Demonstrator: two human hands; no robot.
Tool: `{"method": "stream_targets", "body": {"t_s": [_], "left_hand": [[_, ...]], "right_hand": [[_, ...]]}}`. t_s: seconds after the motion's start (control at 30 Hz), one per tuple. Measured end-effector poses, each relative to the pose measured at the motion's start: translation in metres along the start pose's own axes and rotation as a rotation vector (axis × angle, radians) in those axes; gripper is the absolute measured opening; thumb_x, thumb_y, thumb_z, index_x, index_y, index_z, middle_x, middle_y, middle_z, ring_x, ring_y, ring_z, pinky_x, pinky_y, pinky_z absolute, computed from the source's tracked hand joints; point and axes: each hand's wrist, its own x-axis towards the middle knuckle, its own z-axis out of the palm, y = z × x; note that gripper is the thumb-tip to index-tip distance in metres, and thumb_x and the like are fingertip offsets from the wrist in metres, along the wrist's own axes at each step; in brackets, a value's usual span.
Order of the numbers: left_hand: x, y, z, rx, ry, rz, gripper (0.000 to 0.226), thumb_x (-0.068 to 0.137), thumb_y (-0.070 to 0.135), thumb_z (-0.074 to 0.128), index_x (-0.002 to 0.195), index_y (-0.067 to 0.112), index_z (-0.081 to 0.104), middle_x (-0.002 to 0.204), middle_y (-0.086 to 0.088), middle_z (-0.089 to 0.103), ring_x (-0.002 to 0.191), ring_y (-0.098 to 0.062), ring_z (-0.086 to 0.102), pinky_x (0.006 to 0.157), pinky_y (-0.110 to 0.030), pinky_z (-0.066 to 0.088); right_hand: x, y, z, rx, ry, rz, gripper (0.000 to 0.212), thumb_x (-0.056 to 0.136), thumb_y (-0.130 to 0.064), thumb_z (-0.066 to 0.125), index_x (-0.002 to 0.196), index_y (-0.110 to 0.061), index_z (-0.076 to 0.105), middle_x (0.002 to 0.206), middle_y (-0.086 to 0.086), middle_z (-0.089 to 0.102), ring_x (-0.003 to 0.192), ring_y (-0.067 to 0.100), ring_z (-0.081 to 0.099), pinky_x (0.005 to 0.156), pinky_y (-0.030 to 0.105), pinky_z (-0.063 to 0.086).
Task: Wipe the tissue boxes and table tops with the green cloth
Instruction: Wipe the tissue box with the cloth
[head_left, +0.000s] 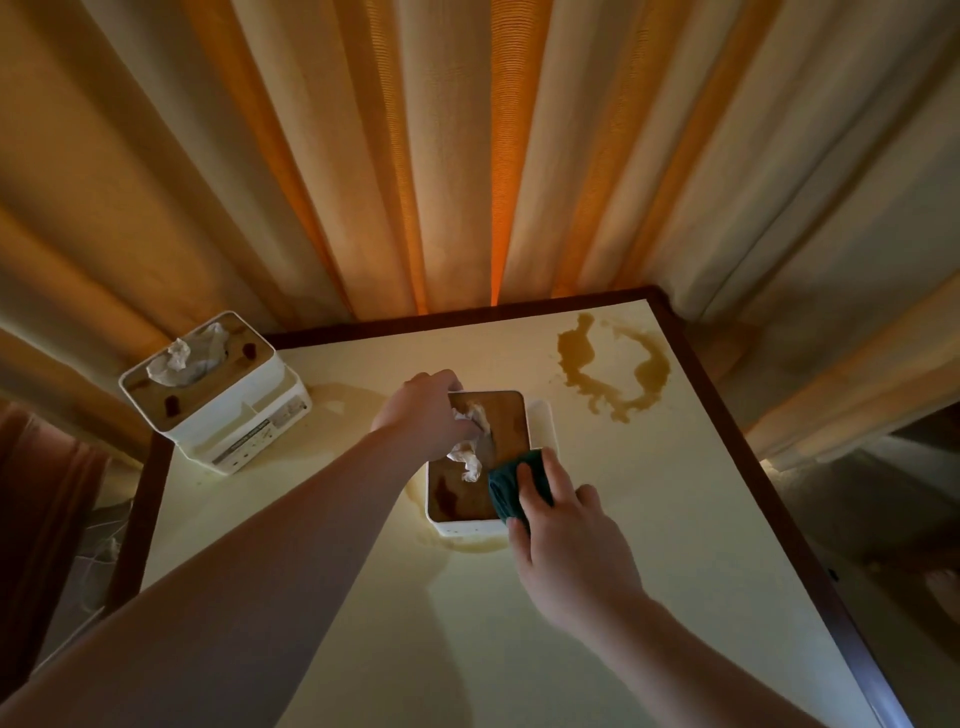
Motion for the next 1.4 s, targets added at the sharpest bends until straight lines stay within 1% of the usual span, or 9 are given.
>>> {"method": "stream_targets", "body": {"t_s": [0.17, 0.27, 0.47, 0.63, 0.8, 1.0, 1.17, 1.3, 1.4], "left_hand": [[0.0, 0.001, -0.002, 0.012, 0.006, -0.004, 0.044, 0.082, 0.041, 0.08, 0.12, 0.031, 0.059, 0.115, 0.001, 0.061, 0.096, -0.021, 0.058, 0.073, -0.033, 0.052], [0.0, 0.002, -0.003, 0.002, 0.007, -0.008, 0.035, 0.086, 0.029, 0.073, 0.118, 0.031, 0.059, 0.116, -0.001, 0.063, 0.095, -0.022, 0.059, 0.07, -0.033, 0.051], [0.0, 0.002, -0.002, 0.007, -0.008, -0.007, 0.053, 0.077, 0.049, 0.085, 0.118, 0.029, 0.059, 0.112, 0.001, 0.061, 0.093, -0.021, 0.059, 0.071, -0.034, 0.052], [0.002, 0.002, -0.003, 0.022, -0.031, -0.001, 0.052, 0.076, 0.051, 0.085, 0.115, 0.03, 0.057, 0.112, 0.001, 0.06, 0.096, -0.022, 0.057, 0.068, -0.033, 0.047], [0.001, 0.003, -0.004, 0.02, -0.011, -0.002, 0.03, 0.086, 0.031, 0.074, 0.112, 0.029, 0.058, 0.113, -0.002, 0.062, 0.092, -0.022, 0.058, 0.064, -0.032, 0.046], [0.001, 0.001, -0.003, -0.015, -0.021, -0.013, 0.05, 0.077, 0.047, 0.086, 0.115, 0.03, 0.058, 0.111, 0.0, 0.059, 0.092, -0.021, 0.058, 0.068, -0.033, 0.052], [0.0, 0.001, -0.002, -0.023, -0.015, -0.013, 0.054, 0.075, 0.049, 0.088, 0.115, 0.031, 0.057, 0.113, 0.001, 0.058, 0.094, -0.021, 0.056, 0.064, -0.031, 0.045], [-0.001, 0.002, -0.002, -0.024, -0.002, -0.018, 0.037, 0.083, 0.041, 0.08, 0.111, 0.033, 0.057, 0.112, 0.001, 0.059, 0.09, -0.02, 0.058, 0.065, -0.032, 0.051], [-0.001, 0.003, -0.003, -0.011, 0.008, -0.024, 0.025, 0.087, 0.032, 0.073, 0.108, 0.033, 0.058, 0.112, 0.0, 0.061, 0.086, -0.018, 0.058, 0.061, -0.03, 0.048]], "right_hand": [[0.06, -0.005, -0.014, -0.002, 0.066, 0.054, 0.059, 0.11, -0.045, 0.028, 0.164, -0.024, 0.018, 0.172, 0.004, 0.001, 0.133, 0.033, 0.04, 0.099, 0.042, 0.052], [0.092, -0.002, -0.022, -0.009, 0.047, 0.063, 0.06, 0.11, -0.044, 0.028, 0.165, -0.024, 0.015, 0.172, 0.003, 0.002, 0.142, 0.038, 0.033, 0.103, 0.047, 0.049], [0.016, 0.003, -0.005, -0.015, 0.009, -0.012, 0.058, 0.109, -0.047, 0.03, 0.162, -0.025, 0.023, 0.17, 0.001, 0.0, 0.121, 0.027, 0.045, 0.093, 0.038, 0.054], [0.033, 0.005, -0.011, -0.024, 0.012, -0.001, 0.058, 0.109, -0.045, 0.031, 0.163, -0.025, 0.023, 0.17, 0.002, 0.004, 0.127, 0.03, 0.044, 0.095, 0.041, 0.054], [0.091, 0.003, -0.02, -0.016, 0.041, 0.034, 0.059, 0.11, -0.042, 0.03, 0.165, -0.025, 0.018, 0.172, 0.005, 0.006, 0.142, 0.038, 0.035, 0.104, 0.047, 0.049], [0.031, -0.002, -0.009, 0.013, 0.028, 0.038, 0.059, 0.109, -0.042, 0.036, 0.163, -0.024, 0.023, 0.17, 0.003, 0.004, 0.126, 0.028, 0.044, 0.095, 0.037, 0.053], [0.006, -0.009, -0.004, 0.028, 0.002, 0.07, 0.06, 0.109, -0.043, 0.038, 0.163, -0.024, 0.021, 0.169, 0.003, 0.005, 0.124, 0.026, 0.045, 0.095, 0.036, 0.054], [0.063, -0.006, -0.013, 0.039, 0.058, 0.099, 0.058, 0.11, -0.04, 0.034, 0.164, -0.026, 0.02, 0.169, 0.005, 0.009, 0.135, 0.031, 0.04, 0.099, 0.042, 0.051], [0.086, -0.004, -0.02, 0.036, 0.032, 0.108, 0.059, 0.109, -0.039, 0.035, 0.164, -0.027, 0.018, 0.168, 0.007, 0.012, 0.14, 0.034, 0.036, 0.104, 0.046, 0.049]]}}
